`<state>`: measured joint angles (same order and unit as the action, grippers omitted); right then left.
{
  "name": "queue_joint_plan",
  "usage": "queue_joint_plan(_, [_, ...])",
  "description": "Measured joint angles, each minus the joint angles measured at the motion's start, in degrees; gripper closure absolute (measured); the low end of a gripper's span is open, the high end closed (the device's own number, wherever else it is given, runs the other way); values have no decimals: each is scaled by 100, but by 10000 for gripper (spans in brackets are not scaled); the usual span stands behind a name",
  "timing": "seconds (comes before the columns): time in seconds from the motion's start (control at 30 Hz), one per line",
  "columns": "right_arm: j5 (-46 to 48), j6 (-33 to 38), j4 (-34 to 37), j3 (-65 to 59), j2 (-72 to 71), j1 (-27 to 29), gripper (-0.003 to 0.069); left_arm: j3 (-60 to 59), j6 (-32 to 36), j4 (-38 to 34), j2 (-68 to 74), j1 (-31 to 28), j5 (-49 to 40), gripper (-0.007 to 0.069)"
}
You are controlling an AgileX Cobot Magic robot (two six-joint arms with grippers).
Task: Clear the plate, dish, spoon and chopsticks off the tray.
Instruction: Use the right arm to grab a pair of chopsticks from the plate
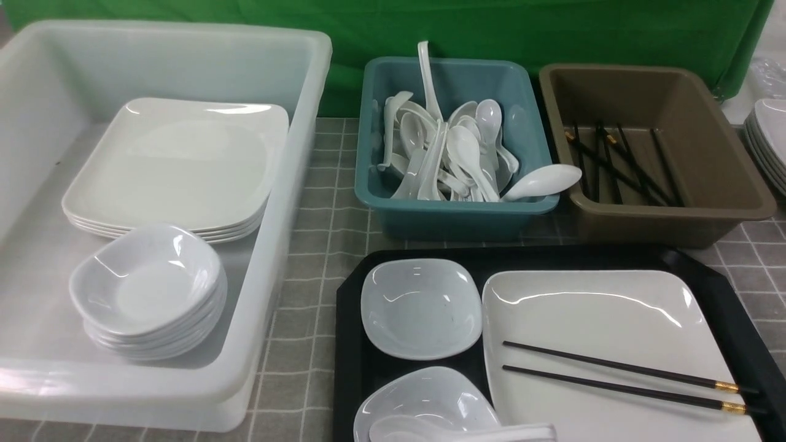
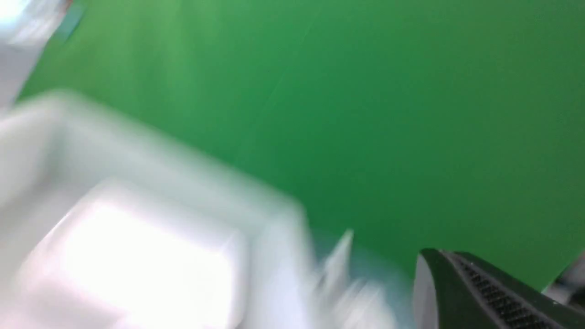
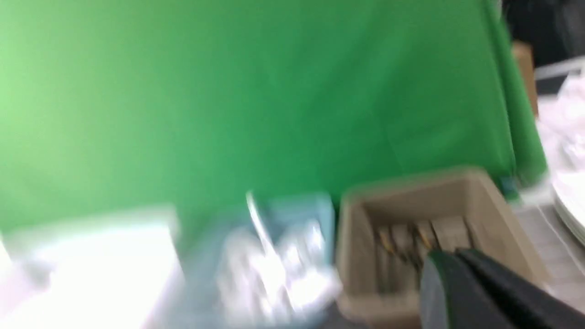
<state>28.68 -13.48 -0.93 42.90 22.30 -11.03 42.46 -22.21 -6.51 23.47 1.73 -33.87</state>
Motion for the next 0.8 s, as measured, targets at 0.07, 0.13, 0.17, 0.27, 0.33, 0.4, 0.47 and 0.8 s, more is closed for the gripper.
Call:
queue_joint_plan(0.07, [1187, 430, -7, 785, 846, -352, 631, 336, 836, -264, 708, 0, -959, 622])
queue_joint_plan(0.13, [2391, 725, -17, 1299, 1586, -689, 631, 563, 1639, -591, 1367, 0, -1783, 622])
queue_joint_plan(0.17, [2865, 894, -26, 1493, 1968, -859, 632, 610, 2032, -768, 1690, 0, -2008, 622])
queue_joint_plan(0.27, [3678, 1294, -15, 1727, 2944, -1201, 631, 631, 2849, -1266, 2438, 0, -2178, 622])
queue_joint_plan(0.33, [3796, 1425, 7, 1744, 3452, -1237, 631, 631, 3321, -1646, 2820, 0, -2152, 622])
queue_joint_plan(0.4, [3791, 1559, 13, 1749, 3996, -1243, 631, 645, 3744, -2185, 3208, 42, -2057, 624])
queue_joint_plan(0.47, [3785, 1937, 13, 1750, 4499, -1243, 633, 743, 4068, -2502, 3519, 297, -2031, 624])
queue_joint_plan(0.8, [2815, 3231, 13, 1789, 6516, -1255, 350, 1245, 3420, -1684, 4619, 2927, -1670, 624])
